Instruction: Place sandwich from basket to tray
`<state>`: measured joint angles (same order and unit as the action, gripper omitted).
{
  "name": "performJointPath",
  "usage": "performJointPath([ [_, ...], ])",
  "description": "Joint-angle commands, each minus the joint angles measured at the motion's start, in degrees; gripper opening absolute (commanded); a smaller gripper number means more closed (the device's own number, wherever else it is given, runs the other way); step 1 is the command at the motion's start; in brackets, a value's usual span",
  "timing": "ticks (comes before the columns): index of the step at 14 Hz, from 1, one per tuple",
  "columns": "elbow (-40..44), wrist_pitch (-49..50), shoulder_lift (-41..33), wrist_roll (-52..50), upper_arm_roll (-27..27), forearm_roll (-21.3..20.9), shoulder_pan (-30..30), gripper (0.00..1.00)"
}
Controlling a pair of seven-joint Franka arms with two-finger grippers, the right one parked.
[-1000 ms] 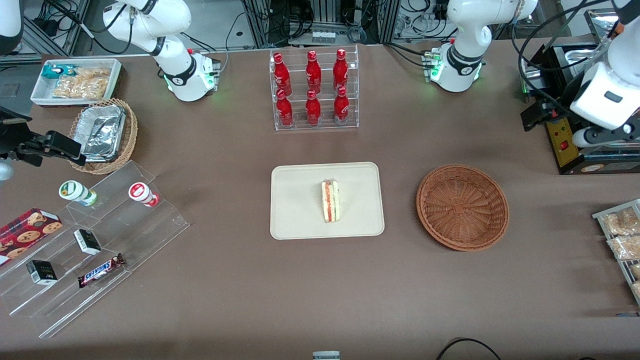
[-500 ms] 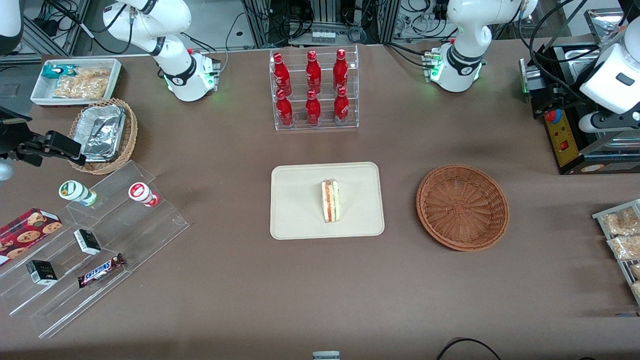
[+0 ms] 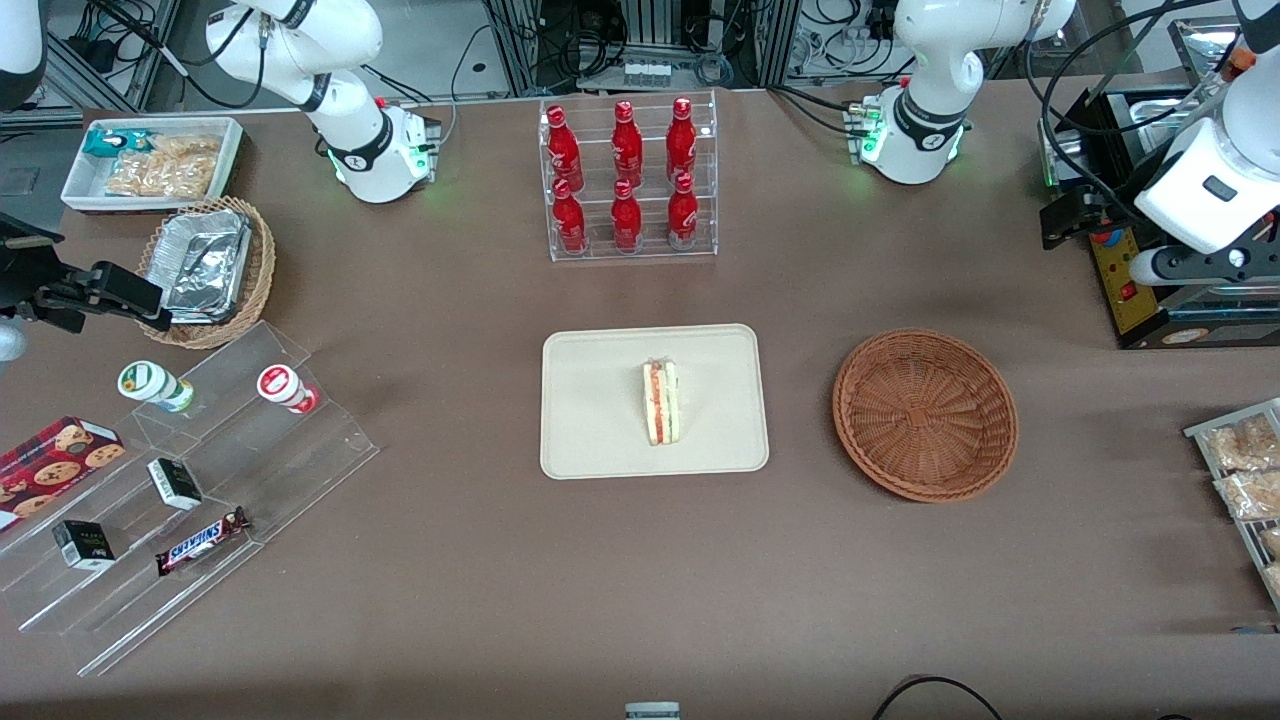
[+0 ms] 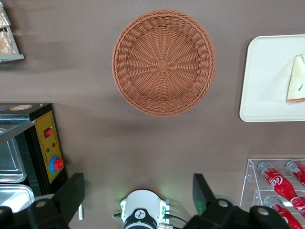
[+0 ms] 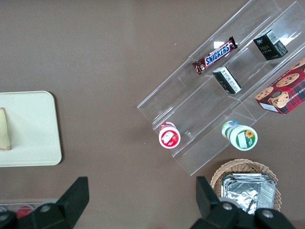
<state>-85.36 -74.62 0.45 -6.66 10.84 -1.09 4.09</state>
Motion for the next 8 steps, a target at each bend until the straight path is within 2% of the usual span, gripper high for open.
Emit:
performJointPath([
  [1,0.46,-0.18,0.07,0.50,-1.00,1.18,0.48,1.00],
  [8,1.78,-0.27,1.40,0.41,-1.08,1.01,0.48,1.00],
])
